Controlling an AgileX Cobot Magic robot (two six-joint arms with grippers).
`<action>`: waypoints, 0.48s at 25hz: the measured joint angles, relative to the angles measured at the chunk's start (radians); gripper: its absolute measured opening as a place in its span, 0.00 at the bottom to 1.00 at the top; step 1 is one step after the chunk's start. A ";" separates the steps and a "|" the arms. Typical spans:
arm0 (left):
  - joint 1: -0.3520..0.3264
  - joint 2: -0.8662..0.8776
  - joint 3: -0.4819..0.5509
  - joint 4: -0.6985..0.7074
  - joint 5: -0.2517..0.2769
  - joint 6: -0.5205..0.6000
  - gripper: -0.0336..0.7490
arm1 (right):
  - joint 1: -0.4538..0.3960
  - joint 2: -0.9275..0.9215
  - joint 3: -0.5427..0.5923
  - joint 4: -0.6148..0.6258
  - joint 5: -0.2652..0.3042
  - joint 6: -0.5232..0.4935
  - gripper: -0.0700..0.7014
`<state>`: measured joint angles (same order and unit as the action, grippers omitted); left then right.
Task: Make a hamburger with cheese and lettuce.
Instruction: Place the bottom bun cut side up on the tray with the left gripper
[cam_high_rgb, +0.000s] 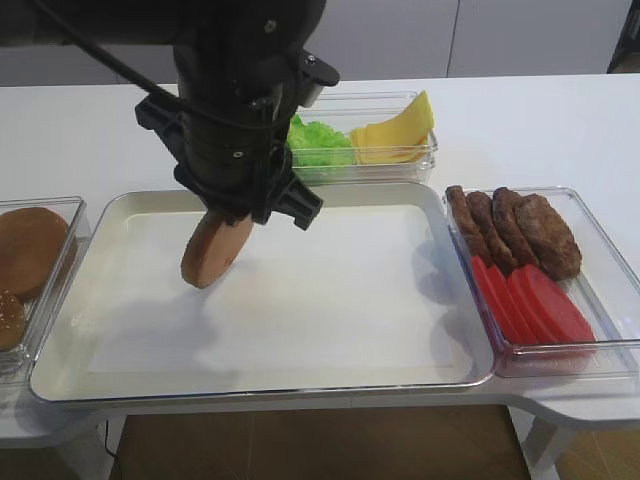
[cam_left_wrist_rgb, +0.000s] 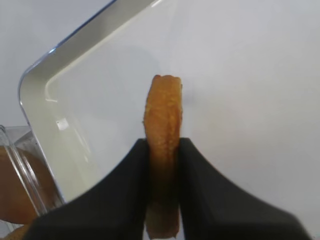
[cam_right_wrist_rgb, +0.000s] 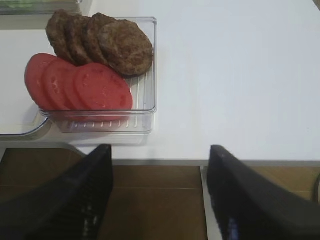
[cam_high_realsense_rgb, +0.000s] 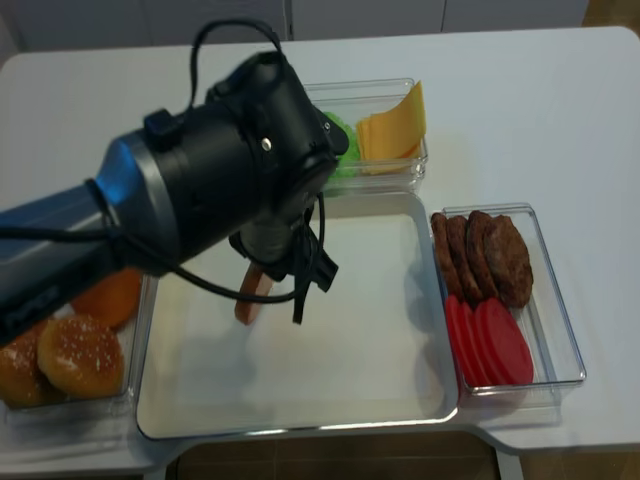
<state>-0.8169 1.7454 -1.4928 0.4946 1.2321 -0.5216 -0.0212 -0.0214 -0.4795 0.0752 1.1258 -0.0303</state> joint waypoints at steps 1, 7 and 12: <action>-0.001 0.006 0.000 0.001 -0.003 -0.001 0.20 | 0.000 0.000 0.000 0.000 0.000 0.000 0.67; -0.002 0.024 0.000 0.031 -0.004 -0.020 0.20 | 0.000 0.000 0.000 0.000 0.000 0.000 0.67; -0.002 0.024 0.000 0.054 -0.004 -0.040 0.19 | 0.000 0.000 0.000 0.000 0.000 0.000 0.67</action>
<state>-0.8192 1.7691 -1.4928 0.5490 1.2278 -0.5619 -0.0212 -0.0214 -0.4795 0.0752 1.1258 -0.0303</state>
